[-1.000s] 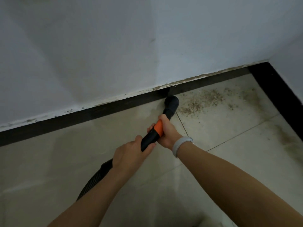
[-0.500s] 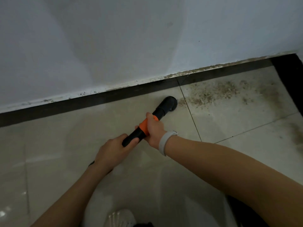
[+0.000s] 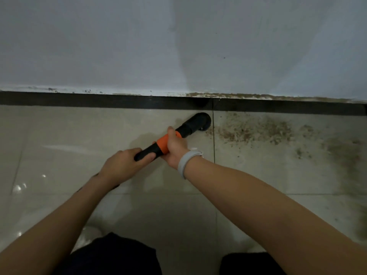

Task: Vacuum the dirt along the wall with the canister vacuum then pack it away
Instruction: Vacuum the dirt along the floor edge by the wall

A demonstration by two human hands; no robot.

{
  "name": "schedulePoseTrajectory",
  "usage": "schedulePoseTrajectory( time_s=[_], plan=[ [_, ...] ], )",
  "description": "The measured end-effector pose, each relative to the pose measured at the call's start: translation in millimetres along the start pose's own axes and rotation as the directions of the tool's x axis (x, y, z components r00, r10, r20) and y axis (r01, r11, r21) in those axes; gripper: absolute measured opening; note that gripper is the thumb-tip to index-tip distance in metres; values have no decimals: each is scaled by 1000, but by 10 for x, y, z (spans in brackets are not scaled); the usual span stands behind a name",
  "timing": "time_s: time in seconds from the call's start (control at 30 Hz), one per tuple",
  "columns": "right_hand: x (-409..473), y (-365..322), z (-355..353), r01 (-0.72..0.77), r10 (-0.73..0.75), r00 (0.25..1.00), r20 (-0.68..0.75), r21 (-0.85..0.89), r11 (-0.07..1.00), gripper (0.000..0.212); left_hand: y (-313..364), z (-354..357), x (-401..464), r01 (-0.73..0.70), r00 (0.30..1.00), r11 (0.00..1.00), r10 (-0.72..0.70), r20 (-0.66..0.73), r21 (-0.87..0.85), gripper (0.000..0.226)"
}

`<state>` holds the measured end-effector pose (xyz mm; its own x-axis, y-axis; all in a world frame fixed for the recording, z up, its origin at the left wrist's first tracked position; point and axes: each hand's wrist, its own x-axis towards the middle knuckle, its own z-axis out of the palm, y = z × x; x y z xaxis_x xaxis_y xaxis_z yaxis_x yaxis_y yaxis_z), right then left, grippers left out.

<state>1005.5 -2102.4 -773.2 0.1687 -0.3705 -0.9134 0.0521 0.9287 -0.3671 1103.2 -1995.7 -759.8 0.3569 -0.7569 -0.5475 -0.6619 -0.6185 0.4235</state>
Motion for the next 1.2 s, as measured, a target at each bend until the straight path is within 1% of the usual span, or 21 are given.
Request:
schedulePoseTrajectory(
  time_s=[0.1,0.17,0.23,0.3,0.4,0.47,0.5,0.53,0.6,0.67,0.73,0.8,0.9,0.97,1.07,1.2],
  plan=[
    [-7,171,-184,-38,40,999,19,-101,994,47,17,113,-152,63,998,995,-62,-15,76,46],
    [-74,234,-286,-36,42,999,22,-201,979,51,40,120,-256,95,996,990,-94,-13,106,52],
    [-187,242,-417,-61,76,996,43,-285,957,53,109,130,-377,99,995,985,-101,4,140,60],
    [-274,194,-557,-75,102,992,73,-308,949,49,223,183,-496,109,994,982,-111,8,156,61],
    [-337,94,-764,-99,136,985,106,-299,949,33,385,352,-611,151,989,977,-150,-19,149,53],
    [-322,103,-877,-108,148,982,120,-289,951,32,427,544,-681,175,984,979,-172,-44,102,48],
    [-301,143,-922,-103,145,982,120,-303,948,34,420,657,-718,189,981,981,-187,-54,49,46],
    [-269,190,-955,-84,130,984,120,-332,940,36,395,763,-749,208,976,978,-209,-57,-29,45],
    [-220,247,-944,-23,78,989,125,-391,920,31,351,911,-783,242,965,945,-258,-48,-218,48],
    [-156,220,-842,49,11,990,140,-417,908,31,344,981,-736,226,961,912,-265,-71,-342,55],
    [-73,108,-722,120,-71,989,130,-423,898,40,414,997,-606,180,960,903,-247,-130,-391,55],
    [6,-16,-649,173,-133,983,128,-383,907,34,507,1005,-474,133,956,901,-226,-187,-412,50],
    [37,-56,-678,169,-132,982,137,-305,937,28,560,1013,-410,114,956,920,-204,-212,-375,48],
    [-20,31,-753,146,-106,982,158,-270,952,26,502,1031,-489,112,963,929,-189,-193,-354,49],
    [-127,271,-920,81,-46,988,148,-240,967,24,388,1092,-703,123,979,941,-167,-117,-315,51],
    [-218,574,-1159,31,-3,993,121,-228,973,25,288,1170,-950,115,993,920,-101,57,-374,63]
  ],
)
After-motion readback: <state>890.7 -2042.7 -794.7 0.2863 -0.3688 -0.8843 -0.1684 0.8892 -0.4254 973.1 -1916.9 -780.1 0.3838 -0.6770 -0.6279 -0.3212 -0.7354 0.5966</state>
